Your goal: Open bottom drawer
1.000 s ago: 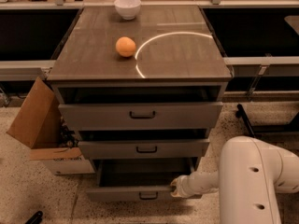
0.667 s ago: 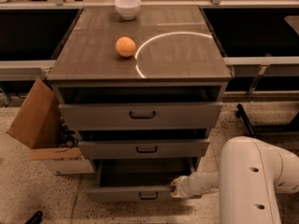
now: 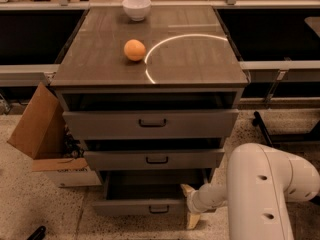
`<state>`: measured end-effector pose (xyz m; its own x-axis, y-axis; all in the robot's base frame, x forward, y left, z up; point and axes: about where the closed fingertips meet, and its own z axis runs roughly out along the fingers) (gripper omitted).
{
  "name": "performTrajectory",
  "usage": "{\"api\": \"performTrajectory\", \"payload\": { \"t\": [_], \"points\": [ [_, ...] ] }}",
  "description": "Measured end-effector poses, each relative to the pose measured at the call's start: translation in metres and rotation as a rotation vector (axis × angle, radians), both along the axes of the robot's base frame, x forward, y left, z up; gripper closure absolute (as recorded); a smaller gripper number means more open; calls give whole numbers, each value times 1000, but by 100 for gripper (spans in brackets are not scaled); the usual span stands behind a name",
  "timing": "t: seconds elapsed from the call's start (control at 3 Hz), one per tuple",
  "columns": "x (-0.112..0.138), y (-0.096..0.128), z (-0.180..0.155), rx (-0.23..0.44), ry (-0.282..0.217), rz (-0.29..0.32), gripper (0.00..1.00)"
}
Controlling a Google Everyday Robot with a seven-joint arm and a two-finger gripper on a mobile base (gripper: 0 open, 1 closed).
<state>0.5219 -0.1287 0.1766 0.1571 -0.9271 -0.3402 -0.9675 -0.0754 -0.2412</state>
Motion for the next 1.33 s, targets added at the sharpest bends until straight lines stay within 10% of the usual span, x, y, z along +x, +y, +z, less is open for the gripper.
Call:
{"api": "performTrajectory", "payload": {
  "t": [0.33, 1.33],
  "points": [
    [-15, 1, -10, -29, 79, 31, 0],
    [-55, -14, -13, -60, 194, 44, 66]
  ]
}}
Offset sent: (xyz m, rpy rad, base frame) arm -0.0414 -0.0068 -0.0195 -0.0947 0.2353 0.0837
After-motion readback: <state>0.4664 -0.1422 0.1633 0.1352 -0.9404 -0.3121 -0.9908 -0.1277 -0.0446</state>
